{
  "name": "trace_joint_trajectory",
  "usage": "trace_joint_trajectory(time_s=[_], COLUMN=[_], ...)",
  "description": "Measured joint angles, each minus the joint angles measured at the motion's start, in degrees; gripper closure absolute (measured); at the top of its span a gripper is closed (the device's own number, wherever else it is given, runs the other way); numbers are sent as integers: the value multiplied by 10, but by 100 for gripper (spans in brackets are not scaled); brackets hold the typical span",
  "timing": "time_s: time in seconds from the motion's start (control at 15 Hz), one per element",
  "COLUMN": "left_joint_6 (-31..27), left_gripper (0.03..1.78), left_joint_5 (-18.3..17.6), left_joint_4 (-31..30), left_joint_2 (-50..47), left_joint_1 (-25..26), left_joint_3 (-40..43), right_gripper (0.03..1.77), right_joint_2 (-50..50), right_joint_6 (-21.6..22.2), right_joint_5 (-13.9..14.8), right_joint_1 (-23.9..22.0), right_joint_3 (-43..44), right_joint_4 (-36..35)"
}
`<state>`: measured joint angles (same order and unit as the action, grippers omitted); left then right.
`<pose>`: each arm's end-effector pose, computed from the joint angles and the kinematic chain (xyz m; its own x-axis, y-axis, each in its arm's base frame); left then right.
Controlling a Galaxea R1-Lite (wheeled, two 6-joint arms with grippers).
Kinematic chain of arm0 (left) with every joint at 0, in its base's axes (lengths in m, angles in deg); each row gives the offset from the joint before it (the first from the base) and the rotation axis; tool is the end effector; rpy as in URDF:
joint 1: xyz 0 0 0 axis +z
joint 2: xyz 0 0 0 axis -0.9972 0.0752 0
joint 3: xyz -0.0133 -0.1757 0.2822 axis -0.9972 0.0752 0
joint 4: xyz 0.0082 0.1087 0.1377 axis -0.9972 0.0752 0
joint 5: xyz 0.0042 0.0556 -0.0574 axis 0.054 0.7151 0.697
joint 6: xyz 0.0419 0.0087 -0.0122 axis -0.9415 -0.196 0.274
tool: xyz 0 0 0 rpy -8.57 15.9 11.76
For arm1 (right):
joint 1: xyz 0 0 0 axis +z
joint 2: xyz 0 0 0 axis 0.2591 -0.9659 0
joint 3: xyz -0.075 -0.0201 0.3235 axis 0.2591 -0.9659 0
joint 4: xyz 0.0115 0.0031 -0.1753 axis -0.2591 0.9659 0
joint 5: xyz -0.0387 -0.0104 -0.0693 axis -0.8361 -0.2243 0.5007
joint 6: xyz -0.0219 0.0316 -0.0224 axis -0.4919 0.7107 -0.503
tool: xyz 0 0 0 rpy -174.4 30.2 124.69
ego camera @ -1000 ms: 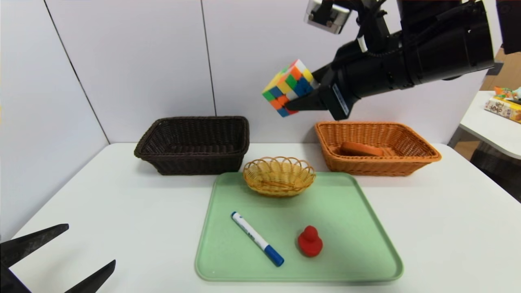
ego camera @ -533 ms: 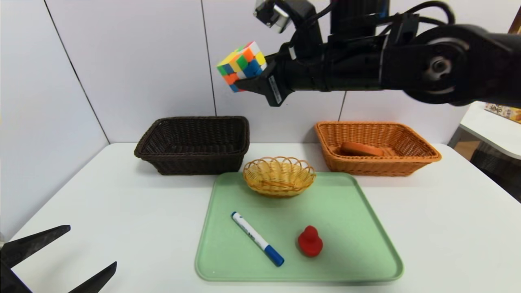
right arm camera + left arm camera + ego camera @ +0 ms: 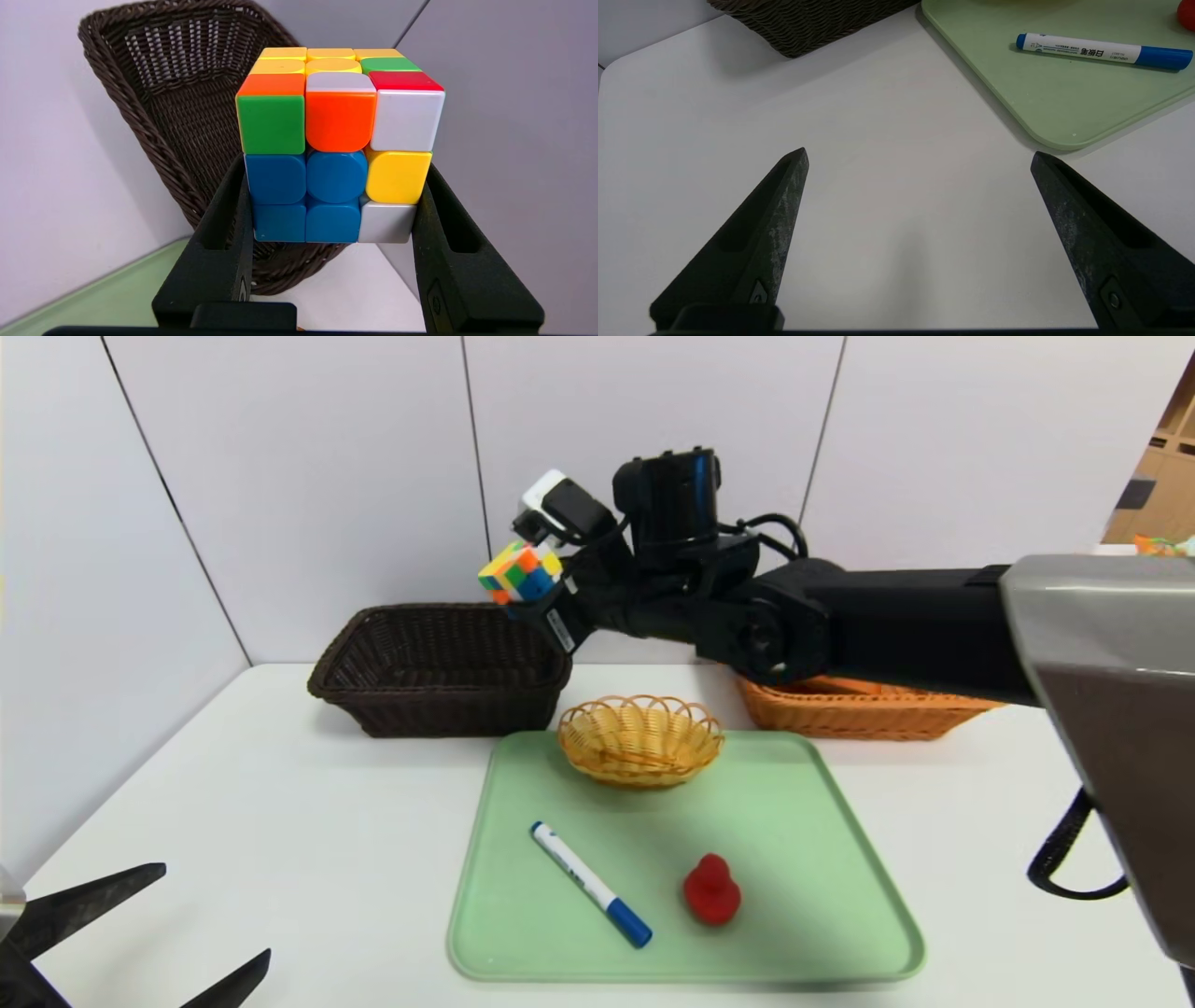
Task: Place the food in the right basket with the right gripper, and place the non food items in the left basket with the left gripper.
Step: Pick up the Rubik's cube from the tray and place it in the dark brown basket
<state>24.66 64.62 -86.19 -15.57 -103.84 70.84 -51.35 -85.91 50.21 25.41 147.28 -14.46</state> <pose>0.0469 -0.0177 0.1814 0.9013 -0.3491 -0.2567 0.3959 0.9042 0.1604 0.3784 0.3267 0.2718 0.7002 0.6941 -0.1672 -0.6883 0.5940 -0.4165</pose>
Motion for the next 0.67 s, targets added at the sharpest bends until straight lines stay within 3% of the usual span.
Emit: trace_joint_trajectory(time_s=[0.67], left_joint_6=[0], left_gripper=[12], left_joint_5=[0], left_joint_4=[0], left_joint_2=[-3], left_joint_1=[0], left_joint_3=[14], right_gripper=[88], right_joint_2=[-82], right_joint_6=[3], right_joint_5=[32], right_joint_1=[15], right_joint_3=[0], right_joint_4=[-23])
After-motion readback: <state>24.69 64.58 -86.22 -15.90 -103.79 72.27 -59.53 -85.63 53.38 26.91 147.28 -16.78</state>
